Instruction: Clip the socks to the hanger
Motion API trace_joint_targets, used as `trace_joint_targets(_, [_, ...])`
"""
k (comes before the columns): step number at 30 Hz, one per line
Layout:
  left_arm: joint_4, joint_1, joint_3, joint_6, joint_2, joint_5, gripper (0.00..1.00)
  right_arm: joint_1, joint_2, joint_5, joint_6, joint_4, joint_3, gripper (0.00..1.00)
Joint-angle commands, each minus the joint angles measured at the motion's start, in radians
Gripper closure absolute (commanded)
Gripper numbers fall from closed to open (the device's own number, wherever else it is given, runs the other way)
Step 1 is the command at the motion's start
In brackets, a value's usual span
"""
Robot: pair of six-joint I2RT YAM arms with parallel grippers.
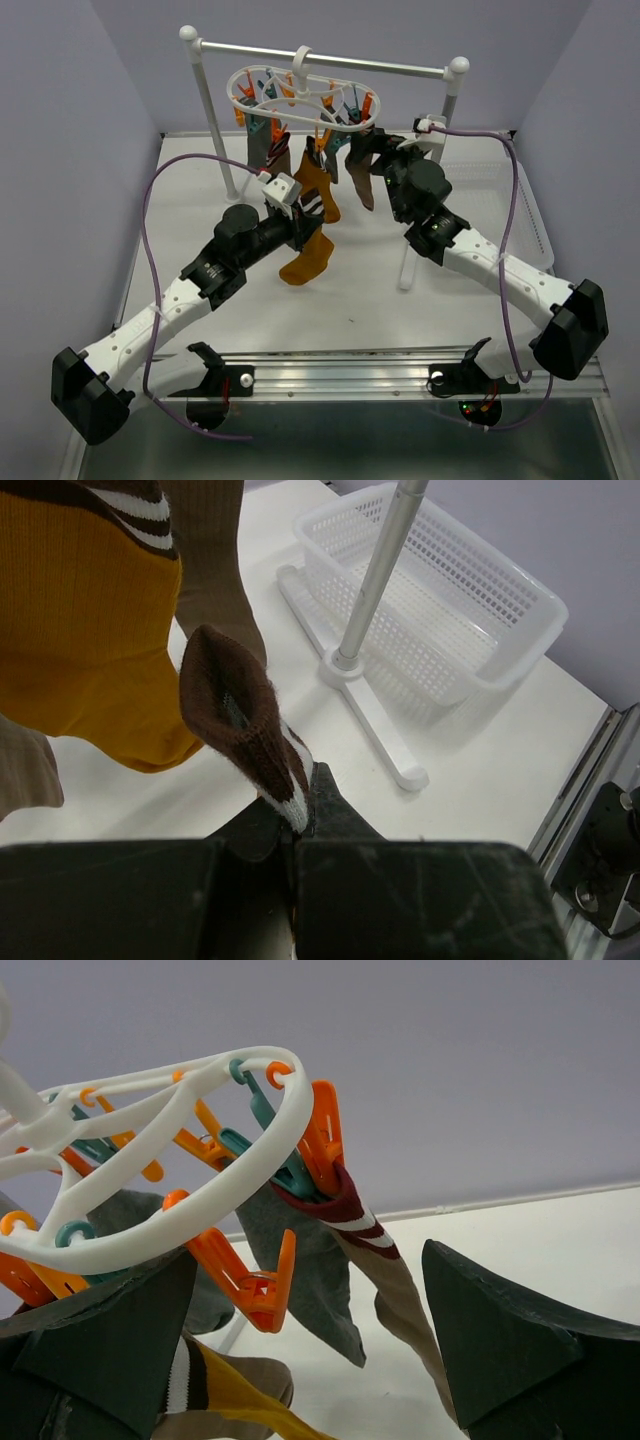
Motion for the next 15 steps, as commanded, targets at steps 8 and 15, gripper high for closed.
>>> trace_joint_targets(8, [0.075, -0.002, 0.041, 0.007, 0.021, -0.005, 1.00, 0.044, 0.037, 0.174, -0.008, 0.165, 0.000, 0.00])
trace_joint_targets(15, [0.078, -0.002, 0.037, 0.013, 0.026, -0.005, 1.00, 0.063, 0.070, 0.223, -0.083, 0.242, 0.016, 0.00])
